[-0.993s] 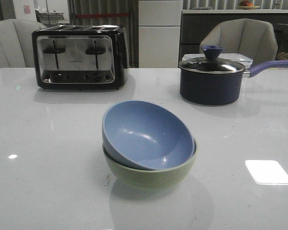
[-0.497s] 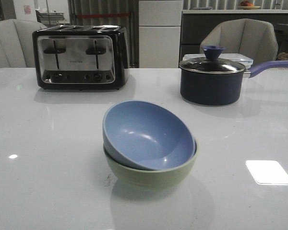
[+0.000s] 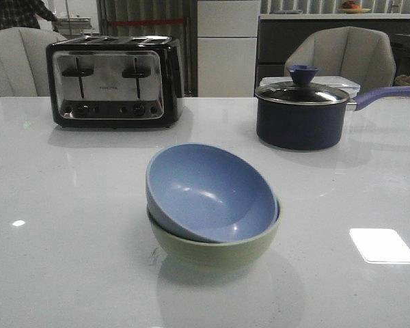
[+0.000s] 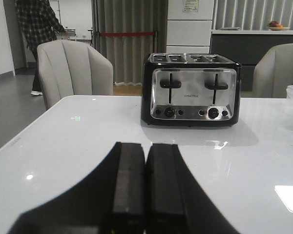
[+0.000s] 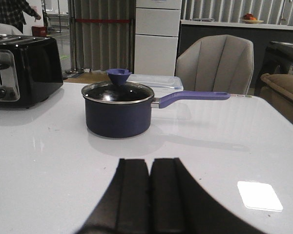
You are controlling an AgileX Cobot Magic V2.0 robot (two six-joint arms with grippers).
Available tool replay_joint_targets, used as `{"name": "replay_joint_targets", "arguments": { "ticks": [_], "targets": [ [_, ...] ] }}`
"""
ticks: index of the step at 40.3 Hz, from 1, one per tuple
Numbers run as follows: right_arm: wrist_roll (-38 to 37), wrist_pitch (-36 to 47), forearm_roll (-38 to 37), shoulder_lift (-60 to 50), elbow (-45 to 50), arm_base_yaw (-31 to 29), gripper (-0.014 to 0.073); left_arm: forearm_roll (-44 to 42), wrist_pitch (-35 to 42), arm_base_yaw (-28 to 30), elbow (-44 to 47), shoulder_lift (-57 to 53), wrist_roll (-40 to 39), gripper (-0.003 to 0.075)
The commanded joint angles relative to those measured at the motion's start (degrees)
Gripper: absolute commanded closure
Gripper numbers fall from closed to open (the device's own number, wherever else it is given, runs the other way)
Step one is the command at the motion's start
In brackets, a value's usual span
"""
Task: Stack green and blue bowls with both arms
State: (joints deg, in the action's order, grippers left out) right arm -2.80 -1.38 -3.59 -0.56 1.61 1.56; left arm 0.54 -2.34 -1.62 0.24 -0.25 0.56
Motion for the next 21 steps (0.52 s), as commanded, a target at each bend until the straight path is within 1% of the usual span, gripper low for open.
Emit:
{"name": "replay_joint_targets", "arguments": {
  "ticks": [1,21],
  "targets": [
    [1.81,5.14,2.45,-1.16,-0.20,-0.06,0.0540,-0.05,5.25,-0.05,0.26,-1.08,-0.56,0.0627],
    [1.81,4.98,2.74,-1.16,-0.20,-0.06,0.0540,-0.05,5.25,-0.05,0.26,-1.08,-0.56,0.0627]
  ]
}}
